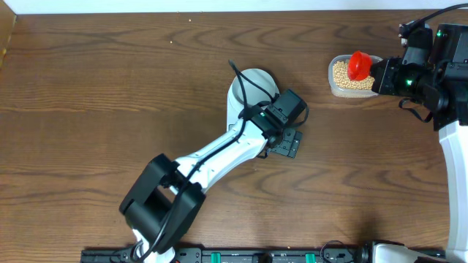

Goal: Scoop item into bowl and weigh 50g on scale
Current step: 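Move the left gripper to the scale's front buttons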

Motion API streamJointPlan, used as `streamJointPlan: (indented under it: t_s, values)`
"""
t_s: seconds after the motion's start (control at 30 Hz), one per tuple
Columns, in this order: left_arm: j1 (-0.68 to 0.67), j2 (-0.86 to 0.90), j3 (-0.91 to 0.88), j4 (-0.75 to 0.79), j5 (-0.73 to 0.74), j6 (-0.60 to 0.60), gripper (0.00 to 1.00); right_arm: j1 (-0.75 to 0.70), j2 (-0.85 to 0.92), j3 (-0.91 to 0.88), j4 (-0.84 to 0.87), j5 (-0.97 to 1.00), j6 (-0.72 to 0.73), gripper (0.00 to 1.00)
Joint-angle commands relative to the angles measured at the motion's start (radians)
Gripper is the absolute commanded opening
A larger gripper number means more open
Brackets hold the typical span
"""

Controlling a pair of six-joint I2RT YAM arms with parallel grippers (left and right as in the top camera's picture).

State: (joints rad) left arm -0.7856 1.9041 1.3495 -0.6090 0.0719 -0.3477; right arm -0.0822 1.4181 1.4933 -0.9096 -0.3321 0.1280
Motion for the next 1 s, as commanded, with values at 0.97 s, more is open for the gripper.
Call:
streamJointPlan:
  t_s: [0.97]
  values:
    - [0.012, 0.105, -0.008, 0.098, -0.119, 0.003, 0.88, -0.006, -0.010, 0.010, -0.007, 0.005, -0.014, 0.01]
